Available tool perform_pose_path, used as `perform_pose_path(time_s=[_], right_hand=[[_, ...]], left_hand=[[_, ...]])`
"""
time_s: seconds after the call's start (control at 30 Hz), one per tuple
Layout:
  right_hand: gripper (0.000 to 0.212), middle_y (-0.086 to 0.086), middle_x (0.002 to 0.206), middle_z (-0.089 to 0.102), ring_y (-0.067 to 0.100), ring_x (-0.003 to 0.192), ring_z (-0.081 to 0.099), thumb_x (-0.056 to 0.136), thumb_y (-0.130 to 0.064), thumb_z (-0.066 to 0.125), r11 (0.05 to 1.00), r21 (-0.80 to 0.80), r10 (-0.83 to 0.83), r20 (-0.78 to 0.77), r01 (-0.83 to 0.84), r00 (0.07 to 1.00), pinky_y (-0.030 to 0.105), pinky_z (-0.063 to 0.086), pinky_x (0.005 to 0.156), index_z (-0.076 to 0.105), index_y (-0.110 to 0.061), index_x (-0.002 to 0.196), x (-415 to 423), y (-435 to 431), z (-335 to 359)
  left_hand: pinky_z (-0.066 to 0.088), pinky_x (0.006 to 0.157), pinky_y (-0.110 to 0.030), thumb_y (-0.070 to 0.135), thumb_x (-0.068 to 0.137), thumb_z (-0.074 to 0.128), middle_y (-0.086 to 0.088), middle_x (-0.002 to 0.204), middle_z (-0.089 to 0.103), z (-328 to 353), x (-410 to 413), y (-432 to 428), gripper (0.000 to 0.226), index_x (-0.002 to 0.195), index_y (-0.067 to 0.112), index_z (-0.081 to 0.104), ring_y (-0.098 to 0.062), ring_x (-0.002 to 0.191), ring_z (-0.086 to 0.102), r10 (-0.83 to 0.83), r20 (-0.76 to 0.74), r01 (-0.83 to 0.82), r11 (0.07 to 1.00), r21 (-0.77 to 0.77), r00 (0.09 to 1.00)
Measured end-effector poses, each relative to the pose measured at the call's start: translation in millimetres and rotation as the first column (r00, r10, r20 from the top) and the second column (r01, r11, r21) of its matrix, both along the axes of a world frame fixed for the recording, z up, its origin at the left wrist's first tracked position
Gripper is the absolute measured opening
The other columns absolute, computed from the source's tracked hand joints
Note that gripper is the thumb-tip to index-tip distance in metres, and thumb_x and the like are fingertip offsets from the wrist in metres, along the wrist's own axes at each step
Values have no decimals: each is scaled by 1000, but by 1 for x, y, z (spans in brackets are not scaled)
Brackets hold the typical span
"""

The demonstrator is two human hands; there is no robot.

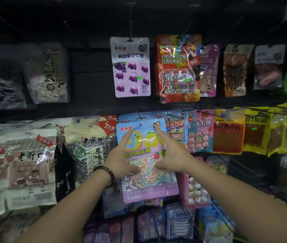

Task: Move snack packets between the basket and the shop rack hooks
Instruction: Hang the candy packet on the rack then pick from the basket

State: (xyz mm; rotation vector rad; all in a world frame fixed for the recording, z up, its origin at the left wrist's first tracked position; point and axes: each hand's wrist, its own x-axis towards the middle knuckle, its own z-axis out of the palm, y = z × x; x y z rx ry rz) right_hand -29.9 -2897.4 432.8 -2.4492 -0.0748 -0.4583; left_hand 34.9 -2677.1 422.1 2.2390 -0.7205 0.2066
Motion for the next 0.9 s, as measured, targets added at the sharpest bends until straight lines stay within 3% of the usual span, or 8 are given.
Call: perform_pose_path(time_s=[0.17, 0.3, 0.5, 0.6, 0.67, 0.73, 0.8, 0.9], right_hand=[[135, 16, 103, 74, 16, 48, 58, 71, -11, 89, 1000, -19, -22, -36, 22, 999, 43, 55, 48, 0, -58, 162, 15, -3, -4], [137, 9, 126, 61, 16, 60, 64, 73, -11, 91, 996, -65, -71, -56, 67, 996, 29, 50, 47, -2, -58, 162, 35, -2, -5], [120, 18, 169, 22, 39, 117, 67, 90, -17, 75, 982, -144, -140, -117, 122, 983, 50, 61, 91, -15, -58, 159, 59, 7, -12], [117, 23, 168, 25, 38, 114, 69, 94, -23, 73, 972, -213, -133, -176, 94, 975, 49, 59, 96, -18, -53, 161, 61, 5, -18], [114, 22, 172, 18, 41, 126, 63, 96, -22, 72, 965, -248, -140, -195, 89, 971, 47, 57, 101, -16, -50, 163, 57, 3, -22], [109, 20, 175, 8, 45, 146, 47, 97, -22, 71, 965, -252, -136, -222, 78, 966, 46, 53, 107, -10, -47, 166, 49, 2, -25], [104, 19, 175, 5, 46, 151, 39, 98, -23, 71, 972, -228, -115, -240, 59, 964, 44, 51, 108, -3, -44, 168, 37, 0, -30], [83, 17, 171, 23, 40, 149, 42, 102, -22, 63, 968, -243, -102, -168, 59, 980, 47, 47, 114, 15, -31, 169, 12, 1, -48]], left_hand=[[58, 80, -32, 13, 69, 98, -2, 163, 45, -4, 12, -2, 142, 161, 60, 1, -26, 114, 67, 29, -44, -27, 999, 31, 999], [58, 68, -31, 7, 70, 94, -14, 144, 52, -4, 27, -12, 142, 161, 61, 1, -25, 91, 69, 97, -53, -97, 995, 4, 994], [42, 56, -15, 4, 83, 79, -17, 134, 36, -11, 40, -32, 122, 160, 62, 4, -19, 81, 60, 200, -106, -211, 972, -107, 974], [43, 49, -12, 10, 87, 81, -23, 145, 33, -17, 46, -35, 121, 161, 62, 0, -17, 72, 62, 234, -119, -246, 964, -101, 965], [51, 55, -16, 16, 86, 82, -24, 145, 38, -24, 46, -35, 121, 161, 61, -2, -25, 78, 67, 234, -106, -243, 968, -71, 966], [62, 75, -35, 24, 81, 84, -26, 141, 49, -31, 44, -34, 123, 159, 63, -3, -40, 92, 70, 224, -65, -226, 974, -27, 973], [61, 84, -43, 30, 75, 82, -25, 141, 53, -41, 40, -30, 122, 160, 60, -1, -48, 101, 69, 210, -57, -209, 978, 15, 976], [59, 97, -45, 43, 70, 74, -15, 136, 59, -54, 14, -23, 97, 157, 41, 31, -37, 117, 66, 189, -58, -189, 982, 11, 980]])
